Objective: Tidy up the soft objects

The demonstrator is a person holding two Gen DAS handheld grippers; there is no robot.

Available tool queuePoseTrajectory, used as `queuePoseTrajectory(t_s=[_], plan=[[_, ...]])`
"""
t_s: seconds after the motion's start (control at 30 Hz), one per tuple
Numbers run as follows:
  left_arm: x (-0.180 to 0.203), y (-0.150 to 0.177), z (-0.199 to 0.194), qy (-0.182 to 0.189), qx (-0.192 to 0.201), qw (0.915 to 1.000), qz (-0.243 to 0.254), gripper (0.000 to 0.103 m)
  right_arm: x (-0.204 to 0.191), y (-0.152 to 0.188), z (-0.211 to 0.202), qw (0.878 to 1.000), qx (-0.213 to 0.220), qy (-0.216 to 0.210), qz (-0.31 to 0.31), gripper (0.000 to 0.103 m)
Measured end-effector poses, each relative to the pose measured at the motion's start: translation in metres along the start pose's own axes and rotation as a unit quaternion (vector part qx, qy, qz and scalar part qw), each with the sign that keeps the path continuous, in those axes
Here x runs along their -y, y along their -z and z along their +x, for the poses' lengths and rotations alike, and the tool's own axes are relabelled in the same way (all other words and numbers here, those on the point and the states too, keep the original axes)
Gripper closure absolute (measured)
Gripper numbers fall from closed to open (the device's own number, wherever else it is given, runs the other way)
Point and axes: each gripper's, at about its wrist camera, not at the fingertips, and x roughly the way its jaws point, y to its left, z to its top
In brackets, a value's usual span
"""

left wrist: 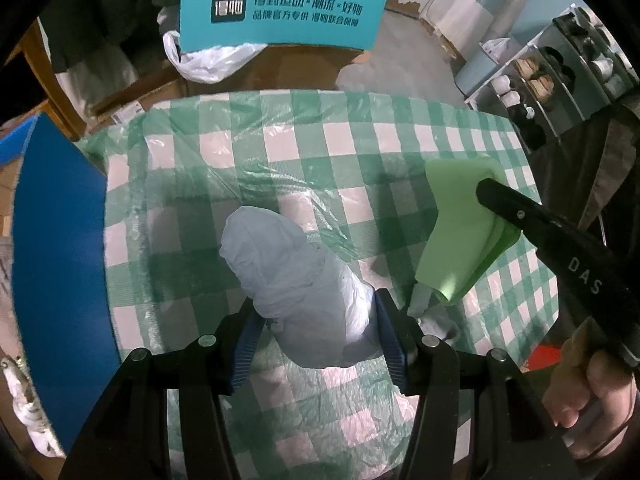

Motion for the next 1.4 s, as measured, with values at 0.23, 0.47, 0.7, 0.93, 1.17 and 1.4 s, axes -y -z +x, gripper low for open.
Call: queuePoseTrajectory(t_s=[0.23,0.47,0.7,0.93,1.17,1.4], plan=[[0.003,0.007,-0.032,-0.02,0.04,0.999,0.01,0.048,-0.012,0.0,-0.026,1.0,0.024,-0.005,-0.018,0.101],[0.007,0.014,-0.061,-0.043,0.076,0.996,0.019,0.048,-0.025,0.004,-0.052,0.998,0.04,-0.009,-0.037,0.101],[0.007,0.025,-0.089,-0.063,0.11,0.9915,0.028,0.048,-0.035,0.011,-0.076,0.997,0.051,-0.016,-0.054,0.101],[0.0,0.038,-0.11,-0.079,0.131,0.9879,0.026,0.048,-0.051,0.016,-0.097,0.995,0.062,-0.025,-0.078,0.101],[-0.015,0.052,-0.123,-0.091,0.141,0.9858,0.015,0.048,-0.067,0.019,-0.108,0.992,0.068,-0.038,-0.097,0.101],[-0.032,0.063,-0.132,-0.101,0.146,0.9841,-0.001,0.048,-0.082,0.021,-0.111,0.99,0.068,-0.049,-0.114,0.101]])
